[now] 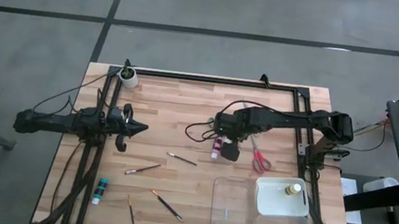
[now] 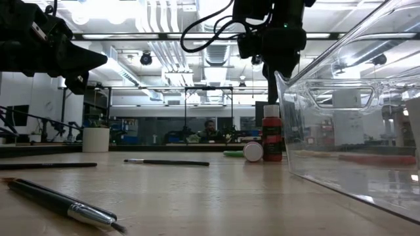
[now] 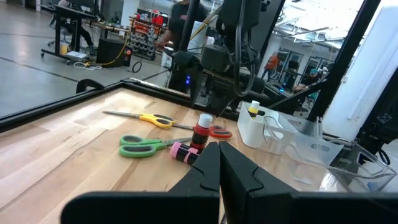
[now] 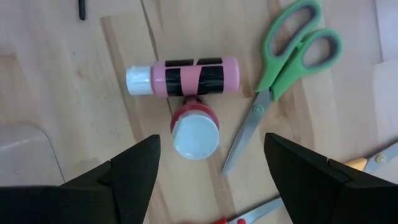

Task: Pick & Place Paint Supplies
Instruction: Put the red paint bottle into the white bin

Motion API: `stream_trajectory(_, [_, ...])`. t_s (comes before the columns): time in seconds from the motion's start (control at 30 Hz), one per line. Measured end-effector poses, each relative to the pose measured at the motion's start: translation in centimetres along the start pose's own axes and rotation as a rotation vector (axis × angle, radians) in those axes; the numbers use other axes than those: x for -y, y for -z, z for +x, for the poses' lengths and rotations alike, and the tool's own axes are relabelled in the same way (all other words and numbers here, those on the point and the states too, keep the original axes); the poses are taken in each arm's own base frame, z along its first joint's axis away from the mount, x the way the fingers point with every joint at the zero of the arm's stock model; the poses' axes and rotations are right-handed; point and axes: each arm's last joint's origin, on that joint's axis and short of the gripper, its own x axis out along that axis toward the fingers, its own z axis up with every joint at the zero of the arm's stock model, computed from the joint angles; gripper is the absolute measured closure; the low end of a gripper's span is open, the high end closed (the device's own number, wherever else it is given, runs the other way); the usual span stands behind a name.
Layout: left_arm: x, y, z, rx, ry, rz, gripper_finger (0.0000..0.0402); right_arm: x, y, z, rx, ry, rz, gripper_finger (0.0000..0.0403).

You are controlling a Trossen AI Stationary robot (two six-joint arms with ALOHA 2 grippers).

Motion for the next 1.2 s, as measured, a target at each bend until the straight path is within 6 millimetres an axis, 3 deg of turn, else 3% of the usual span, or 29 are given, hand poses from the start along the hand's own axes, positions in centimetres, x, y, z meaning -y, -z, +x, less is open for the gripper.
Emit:
stream_trajectory(0.37, [0.0,0.0,0.0,0.0,0.0,0.0,0.0401,0.1,0.6,2.0,0.02,0.004,-0.001,0.0117])
stream_trajectory(0.73, [0.0,0.0,0.0,0.0,0.0,0.0,0.0401,0.2,0.6,2.2,0.029,0.023,-0.015,0.0122])
stream_trajectory(1.2, [0.0,0.0,0.0,0.0,0.0,0.0,0.0401,0.1,0.6,2.1,0.026,-0.008,-0.02,0.0268])
